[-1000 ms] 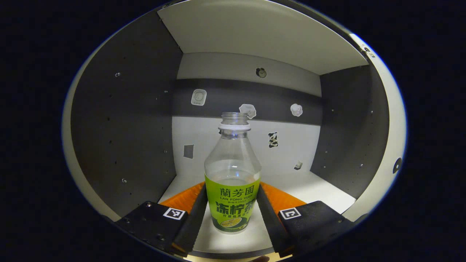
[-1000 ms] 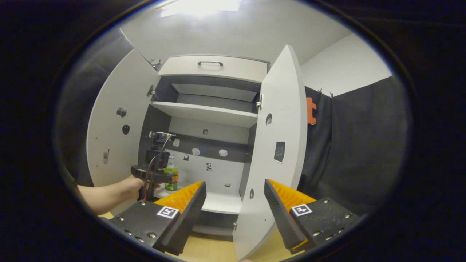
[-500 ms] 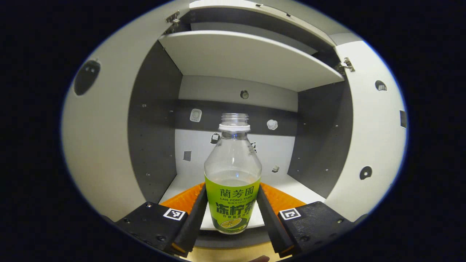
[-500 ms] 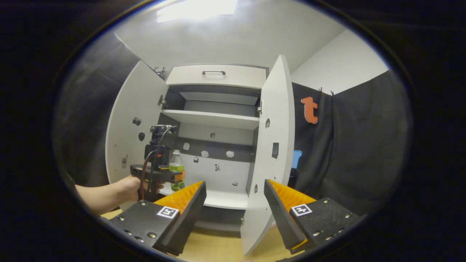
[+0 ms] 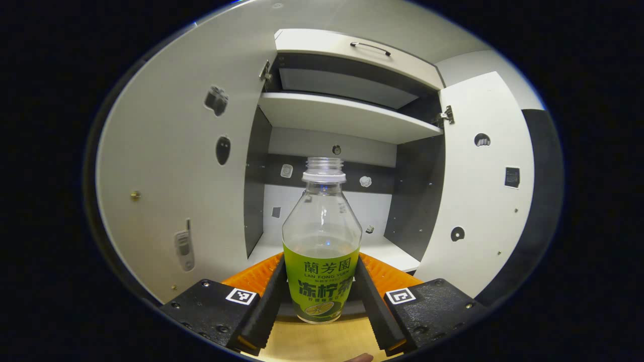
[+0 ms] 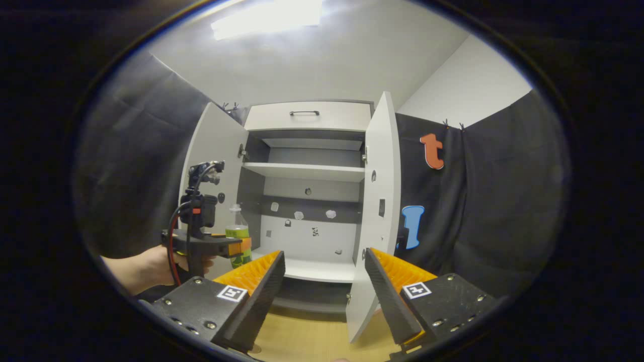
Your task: Grasp the bottle in the cabinet with the left hand and place it on the coaster, then close the right door with the right hand and the left door with the left hand.
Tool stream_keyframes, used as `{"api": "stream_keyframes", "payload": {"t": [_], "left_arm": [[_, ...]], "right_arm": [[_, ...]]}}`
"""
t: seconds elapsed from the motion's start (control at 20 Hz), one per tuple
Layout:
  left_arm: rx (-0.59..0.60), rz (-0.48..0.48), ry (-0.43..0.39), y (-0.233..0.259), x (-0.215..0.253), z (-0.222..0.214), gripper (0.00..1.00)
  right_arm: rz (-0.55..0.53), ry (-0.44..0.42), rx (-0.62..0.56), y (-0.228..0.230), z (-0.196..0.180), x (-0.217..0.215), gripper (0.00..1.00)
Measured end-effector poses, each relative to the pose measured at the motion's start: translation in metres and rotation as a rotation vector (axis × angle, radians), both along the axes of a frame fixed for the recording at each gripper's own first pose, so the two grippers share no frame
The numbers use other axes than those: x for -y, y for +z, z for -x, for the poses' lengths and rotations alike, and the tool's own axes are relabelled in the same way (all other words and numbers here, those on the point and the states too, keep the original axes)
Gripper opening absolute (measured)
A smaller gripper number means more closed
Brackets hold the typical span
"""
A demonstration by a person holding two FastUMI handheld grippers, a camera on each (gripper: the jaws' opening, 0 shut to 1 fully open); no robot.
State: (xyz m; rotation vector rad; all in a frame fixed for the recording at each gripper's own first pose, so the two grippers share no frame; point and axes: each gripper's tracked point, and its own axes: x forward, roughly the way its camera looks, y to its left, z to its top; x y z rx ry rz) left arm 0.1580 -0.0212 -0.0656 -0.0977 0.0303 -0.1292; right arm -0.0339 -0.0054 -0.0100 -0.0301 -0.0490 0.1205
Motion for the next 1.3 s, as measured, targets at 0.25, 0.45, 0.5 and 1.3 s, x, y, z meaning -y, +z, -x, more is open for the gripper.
{"api": "stream_keyframes", "payload": {"t": [0.25, 0.45, 0.5, 1.3], "left_arm": [[-0.015, 0.023, 0.004, -0.017, -0.001, 0.051, 0.79], [-0.046, 0.032, 0.018, -0.052, 0.001, 0.077, 0.77], [-0.054, 0.04, 0.018, -0.064, 0.003, 0.081, 0.77], [-0.057, 0.035, -0.039, -0.218, 0.014, 0.111, 0.8]], "right_arm": [[0.007, 0.018, 0.003, 0.002, 0.01, -0.003, 0.96], [0.004, 0.037, 0.017, 0.003, 0.008, -0.011, 0.96], [0.002, 0.043, 0.018, 0.002, 0.006, -0.013, 0.96], [0.001, 0.035, 0.005, -0.022, -0.051, -0.045, 0.96]]}}
